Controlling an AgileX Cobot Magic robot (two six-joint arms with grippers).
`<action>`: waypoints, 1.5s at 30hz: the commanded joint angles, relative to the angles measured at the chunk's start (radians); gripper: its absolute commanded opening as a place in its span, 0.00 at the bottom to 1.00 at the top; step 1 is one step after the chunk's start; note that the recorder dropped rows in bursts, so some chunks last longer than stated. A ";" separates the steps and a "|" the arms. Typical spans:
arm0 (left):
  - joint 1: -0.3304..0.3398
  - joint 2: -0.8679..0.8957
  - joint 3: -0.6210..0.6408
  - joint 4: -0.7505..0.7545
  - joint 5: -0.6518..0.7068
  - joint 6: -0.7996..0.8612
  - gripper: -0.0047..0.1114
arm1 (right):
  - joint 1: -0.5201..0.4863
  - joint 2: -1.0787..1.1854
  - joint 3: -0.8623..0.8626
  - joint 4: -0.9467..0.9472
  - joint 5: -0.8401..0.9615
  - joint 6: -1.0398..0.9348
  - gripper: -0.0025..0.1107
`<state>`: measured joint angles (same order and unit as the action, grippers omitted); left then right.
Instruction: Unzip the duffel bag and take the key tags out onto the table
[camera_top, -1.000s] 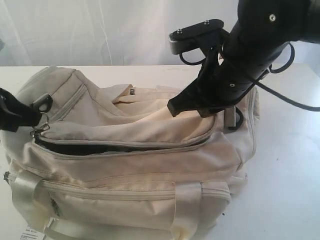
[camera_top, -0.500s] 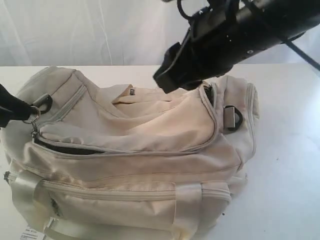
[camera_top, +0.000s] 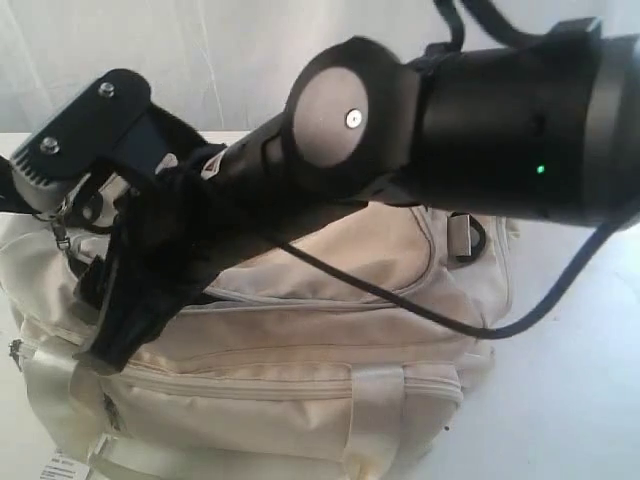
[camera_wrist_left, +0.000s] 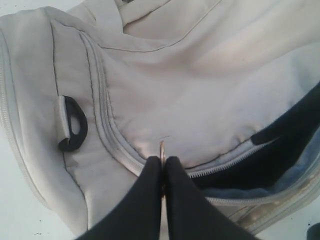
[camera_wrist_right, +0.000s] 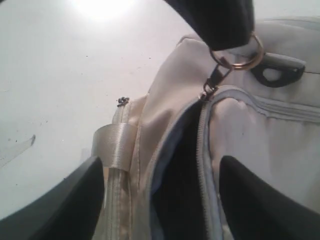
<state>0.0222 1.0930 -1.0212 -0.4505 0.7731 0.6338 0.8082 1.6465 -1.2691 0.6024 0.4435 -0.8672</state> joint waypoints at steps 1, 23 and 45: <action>0.001 -0.010 -0.007 -0.012 0.008 -0.010 0.04 | 0.033 0.028 0.003 0.007 -0.052 -0.012 0.53; 0.001 -0.009 -0.005 -0.022 0.013 -0.008 0.04 | 0.031 0.100 0.003 -0.016 -0.120 0.064 0.41; 0.001 0.157 -0.005 -0.020 -0.220 -0.008 0.04 | 0.031 0.098 0.003 -0.016 -0.063 0.138 0.02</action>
<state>0.0222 1.2287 -1.0212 -0.4505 0.6214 0.6318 0.8384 1.7487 -1.2691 0.5894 0.3557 -0.7359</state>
